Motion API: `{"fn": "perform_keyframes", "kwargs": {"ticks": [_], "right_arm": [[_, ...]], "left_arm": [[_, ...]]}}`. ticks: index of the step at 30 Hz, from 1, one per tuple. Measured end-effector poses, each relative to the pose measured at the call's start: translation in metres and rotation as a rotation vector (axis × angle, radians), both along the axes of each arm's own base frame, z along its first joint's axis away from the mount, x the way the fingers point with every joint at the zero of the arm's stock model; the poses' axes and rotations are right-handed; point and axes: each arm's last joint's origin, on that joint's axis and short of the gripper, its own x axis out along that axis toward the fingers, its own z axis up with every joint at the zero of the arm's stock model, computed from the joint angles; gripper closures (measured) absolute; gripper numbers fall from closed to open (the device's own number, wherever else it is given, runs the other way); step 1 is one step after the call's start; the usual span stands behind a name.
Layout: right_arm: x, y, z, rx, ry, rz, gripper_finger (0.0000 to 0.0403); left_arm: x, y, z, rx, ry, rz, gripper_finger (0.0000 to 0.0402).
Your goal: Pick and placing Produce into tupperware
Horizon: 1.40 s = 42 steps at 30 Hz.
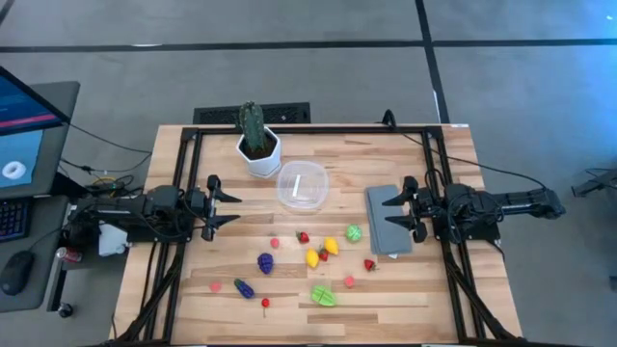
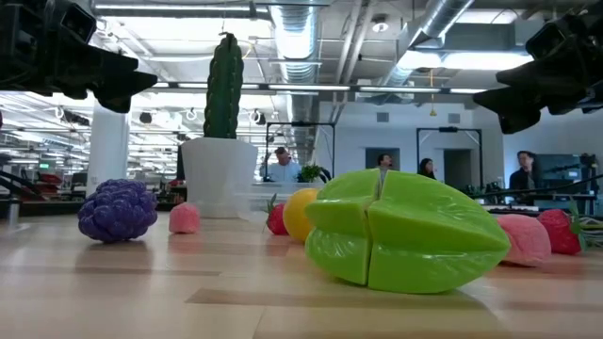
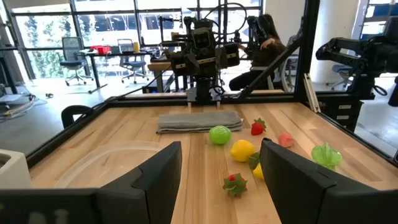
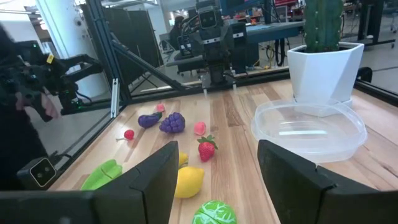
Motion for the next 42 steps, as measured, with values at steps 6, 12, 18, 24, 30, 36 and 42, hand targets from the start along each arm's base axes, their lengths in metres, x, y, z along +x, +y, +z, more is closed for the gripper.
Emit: {"fn": "perform_keyframes", "kwargs": {"ticks": [6,12,18,24,30,36,42], "right_arm": [[0.0,0.0,0.0,0.0,0.0,0.0,0.0159],[0.0,-0.002,0.006,0.086,-0.052,-0.06,0.0159],[-0.001,-0.003,0.021,0.466,-0.197,-0.085,0.0159],[-0.003,-0.005,0.033,0.748,-0.32,-0.079,0.0159],[-0.003,-0.006,0.033,0.764,-0.324,-0.092,0.0159],[-0.003,-0.007,0.029,0.732,-0.297,-0.126,0.0159],[-0.002,-0.009,0.027,0.726,-0.293,-0.195,0.0159]], "left_arm": [[0.0,0.0,0.0,-0.238,-0.001,-0.004,0.0196],[-0.002,0.007,0.012,-0.583,-0.184,0.199,0.0196],[-0.004,0.013,0.015,-0.855,-0.32,0.335,0.0196],[-0.003,0.01,0.012,-0.833,-0.253,0.258,0.0196],[-0.001,0.008,0.006,-0.816,-0.159,0.225,0.0196],[-0.001,0.008,0.005,-0.776,-0.122,0.218,0.0196],[0.001,0.002,0.001,-0.666,0.009,0.046,0.0196]]}}
